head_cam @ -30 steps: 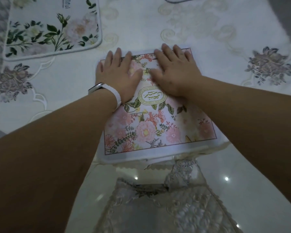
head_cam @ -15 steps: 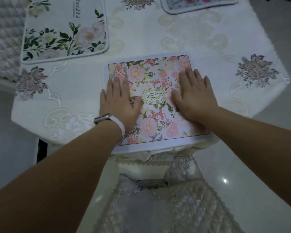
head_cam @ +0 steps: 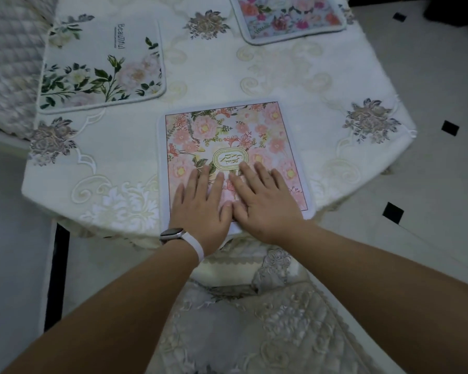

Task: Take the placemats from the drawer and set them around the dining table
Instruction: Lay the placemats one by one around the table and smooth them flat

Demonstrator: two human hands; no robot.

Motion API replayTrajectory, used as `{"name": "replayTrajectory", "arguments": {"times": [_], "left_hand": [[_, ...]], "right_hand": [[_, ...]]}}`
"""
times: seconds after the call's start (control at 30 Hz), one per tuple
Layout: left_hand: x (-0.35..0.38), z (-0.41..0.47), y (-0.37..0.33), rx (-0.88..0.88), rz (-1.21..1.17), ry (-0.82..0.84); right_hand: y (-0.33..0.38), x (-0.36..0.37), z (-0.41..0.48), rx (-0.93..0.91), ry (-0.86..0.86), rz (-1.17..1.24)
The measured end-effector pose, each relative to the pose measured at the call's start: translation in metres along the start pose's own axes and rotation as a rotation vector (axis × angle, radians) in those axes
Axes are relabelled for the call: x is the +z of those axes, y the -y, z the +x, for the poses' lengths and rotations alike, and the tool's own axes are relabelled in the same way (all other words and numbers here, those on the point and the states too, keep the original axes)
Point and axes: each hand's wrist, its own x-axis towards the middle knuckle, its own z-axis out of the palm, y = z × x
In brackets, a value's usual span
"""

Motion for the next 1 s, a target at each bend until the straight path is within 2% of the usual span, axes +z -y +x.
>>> {"name": "replayTrajectory", "arguments": {"times": [0.2, 0.33, 0.47, 0.6, 0.73, 0.9, 1.0], "left_hand": [[-0.004, -0.027, 0.017, -0.033, 0.030, 0.058], [-0.011, -0.050, 0.038, -0.099, -0.071, 0.178], [-0.043, -0.058, 0.038, -0.071, -0.114, 0.303], [-0.074, -0.082, 0.036, 0.057, -0.050, 0.183], [-0.109, -0.104, 0.033, 0.066, -0.145, 0.127], [-0.137, -0.137, 0.027, 0.145, -0.277, 0.096], [-0.144, -0.149, 0.024, 0.202, -0.264, 0.099]], "right_hand": [[-0.022, -0.004, -0.025, 0.161, 0.022, -0.011], [-0.037, -0.015, -0.051, 0.266, 0.109, 0.028], [-0.024, -0.042, -0.062, 0.306, 0.219, 0.025], [-0.001, -0.075, -0.081, 0.246, 0.203, 0.065], [0.021, -0.096, -0.102, 0.233, 0.147, 0.096], [0.055, -0.115, -0.135, 0.086, 0.056, -0.086], [0.070, -0.115, -0.157, 0.084, 0.020, -0.107]]}}
